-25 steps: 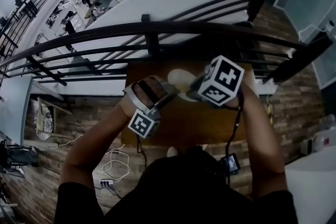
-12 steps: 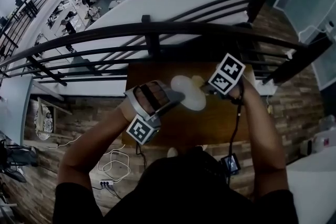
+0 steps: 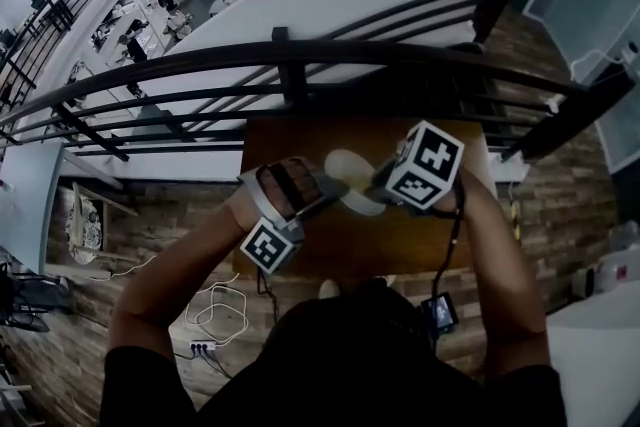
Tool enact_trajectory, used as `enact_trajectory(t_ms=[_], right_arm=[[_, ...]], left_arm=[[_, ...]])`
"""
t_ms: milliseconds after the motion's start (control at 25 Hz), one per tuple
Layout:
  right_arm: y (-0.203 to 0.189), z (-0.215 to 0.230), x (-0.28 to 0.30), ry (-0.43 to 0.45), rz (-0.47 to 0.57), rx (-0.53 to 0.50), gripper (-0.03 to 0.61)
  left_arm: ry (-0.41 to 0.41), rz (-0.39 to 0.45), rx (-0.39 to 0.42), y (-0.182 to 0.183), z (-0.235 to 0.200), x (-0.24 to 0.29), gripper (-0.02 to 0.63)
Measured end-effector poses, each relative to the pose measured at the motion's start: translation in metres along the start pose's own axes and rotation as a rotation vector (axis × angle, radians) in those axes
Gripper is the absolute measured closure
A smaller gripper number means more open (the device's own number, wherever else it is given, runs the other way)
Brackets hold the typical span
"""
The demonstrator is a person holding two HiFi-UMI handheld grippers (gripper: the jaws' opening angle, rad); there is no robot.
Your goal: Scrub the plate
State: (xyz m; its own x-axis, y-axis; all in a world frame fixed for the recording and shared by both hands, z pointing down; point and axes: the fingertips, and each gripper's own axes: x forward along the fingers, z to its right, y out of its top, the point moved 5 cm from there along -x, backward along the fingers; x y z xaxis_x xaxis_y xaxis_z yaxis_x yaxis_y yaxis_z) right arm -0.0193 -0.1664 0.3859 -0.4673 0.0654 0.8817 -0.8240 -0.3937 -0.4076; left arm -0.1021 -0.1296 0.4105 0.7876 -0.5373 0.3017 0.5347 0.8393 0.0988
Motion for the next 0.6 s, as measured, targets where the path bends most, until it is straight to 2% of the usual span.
enact_trajectory(t_ms=[120,240,400,600], right_arm=[[-0.024,0.016,0.011,-0.016,-0.062,0.040,0.525],[-0.030,0.040,0.016,-0.064,-0.070,0.088,0.525],[-0.016,0.050,0.014,-0.123,-0.020,0.085,0.525],[0.008,0.020,0.002,-0.060,0.075,0.022,0.525]], left_arm=[[0.004,0.003,-0.006,-0.001,0.001,-0.001,0.594],[0.016,0.018,-0.003,0.006,-0.002,0.001,0.594],[0.019,0.035,-0.003,0.018,-0.011,0.003,0.591],[-0.017,0.042,-0.031,0.019,-0.005,0.007,0.591]])
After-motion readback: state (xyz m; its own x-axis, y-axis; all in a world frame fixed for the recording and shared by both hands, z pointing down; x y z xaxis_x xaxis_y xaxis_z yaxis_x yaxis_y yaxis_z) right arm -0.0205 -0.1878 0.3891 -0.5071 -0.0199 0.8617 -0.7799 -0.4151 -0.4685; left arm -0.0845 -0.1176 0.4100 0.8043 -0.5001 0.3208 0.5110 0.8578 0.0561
